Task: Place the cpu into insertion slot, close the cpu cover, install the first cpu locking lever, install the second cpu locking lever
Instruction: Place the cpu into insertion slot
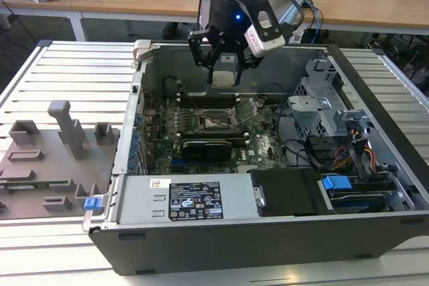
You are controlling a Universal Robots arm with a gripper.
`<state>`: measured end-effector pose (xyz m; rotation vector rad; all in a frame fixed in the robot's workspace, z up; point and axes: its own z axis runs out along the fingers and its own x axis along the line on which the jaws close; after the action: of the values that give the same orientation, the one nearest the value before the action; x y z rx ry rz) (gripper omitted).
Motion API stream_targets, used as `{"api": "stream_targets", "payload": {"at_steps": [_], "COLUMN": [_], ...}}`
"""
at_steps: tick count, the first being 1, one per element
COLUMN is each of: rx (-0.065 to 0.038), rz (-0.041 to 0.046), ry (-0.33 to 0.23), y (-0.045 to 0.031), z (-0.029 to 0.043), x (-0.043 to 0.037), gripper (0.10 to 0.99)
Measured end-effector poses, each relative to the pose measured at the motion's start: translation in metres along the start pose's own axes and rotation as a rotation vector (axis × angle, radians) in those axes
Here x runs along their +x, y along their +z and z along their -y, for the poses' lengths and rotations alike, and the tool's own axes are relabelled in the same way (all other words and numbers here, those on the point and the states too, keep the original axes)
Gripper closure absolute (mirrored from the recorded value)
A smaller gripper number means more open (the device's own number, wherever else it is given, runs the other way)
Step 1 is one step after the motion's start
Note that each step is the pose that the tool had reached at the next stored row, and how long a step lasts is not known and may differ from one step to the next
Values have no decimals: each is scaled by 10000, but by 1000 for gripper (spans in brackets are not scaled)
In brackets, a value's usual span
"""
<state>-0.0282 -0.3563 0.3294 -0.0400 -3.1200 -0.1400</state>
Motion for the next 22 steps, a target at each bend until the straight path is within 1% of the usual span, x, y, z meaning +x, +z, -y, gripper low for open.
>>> {"api": "stream_targets", "payload": {"at_steps": [5,9,22], "rx": [0,0,0], "rz": [0,0,0], "ry": [0,0,0], "y": [31,74,149], "z": [3,7,13], "x": [-1,-1,-3], "gripper": [541,541,541]}}
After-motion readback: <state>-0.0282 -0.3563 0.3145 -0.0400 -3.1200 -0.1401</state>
